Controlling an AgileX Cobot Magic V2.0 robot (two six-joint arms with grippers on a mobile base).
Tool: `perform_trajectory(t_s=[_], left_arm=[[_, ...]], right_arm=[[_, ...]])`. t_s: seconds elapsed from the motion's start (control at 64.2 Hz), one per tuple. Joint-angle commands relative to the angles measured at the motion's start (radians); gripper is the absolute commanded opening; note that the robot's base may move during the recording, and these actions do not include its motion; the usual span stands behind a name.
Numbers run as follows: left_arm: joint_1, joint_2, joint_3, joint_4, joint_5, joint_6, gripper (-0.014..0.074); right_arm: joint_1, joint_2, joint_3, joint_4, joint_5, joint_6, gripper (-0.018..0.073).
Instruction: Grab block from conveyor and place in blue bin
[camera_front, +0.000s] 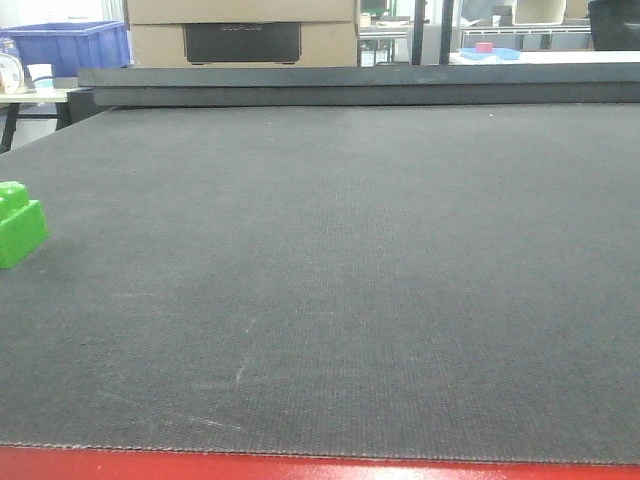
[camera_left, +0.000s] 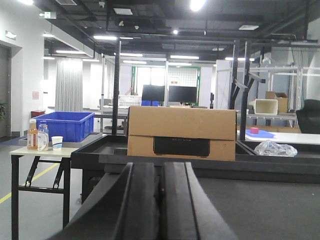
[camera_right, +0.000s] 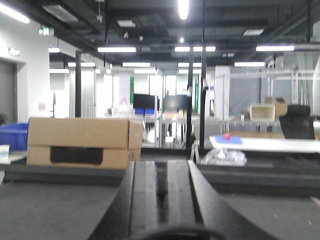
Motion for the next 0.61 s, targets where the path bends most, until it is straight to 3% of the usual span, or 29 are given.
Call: perform_trajectory(t_s=[0.0, 0.047, 0.202, 0.311, 0.467, 0.592], left_arm=[[0.002, 0.091, -0.15, 0.027, 0.128, -0.004, 0.0074], [0.002, 0.132, -0.209, 0.028, 0.174, -0.004, 0.0137], [0.002, 0.314, -0.375, 0.028, 0.323, -0.004, 0.0342], [-0.047, 0.39, -0.424, 0.033, 0.376, -0.004, 0.0453], [-0.132, 0.487, -0.434, 0.044, 0.394, -0.004, 0.0581], [-0.172, 0.589, -0.467, 0.044, 0.473, -0.004, 0.0591]], right_arm=[[0.001, 0.115, -0.126, 0.005, 0.148, 0.001, -0.0078], [0.001, 0.181, -0.176, 0.005, 0.187, 0.001, -0.001], [0.001, 0.357, -0.287, 0.005, 0.294, 0.001, 0.0355], [0.001, 0.433, -0.289, 0.005, 0.294, 0.001, 0.0575], [0.001, 0.492, -0.291, 0.005, 0.298, 0.001, 0.057], [0.001, 0.57, -0.339, 0.005, 0.416, 0.001, 0.057]])
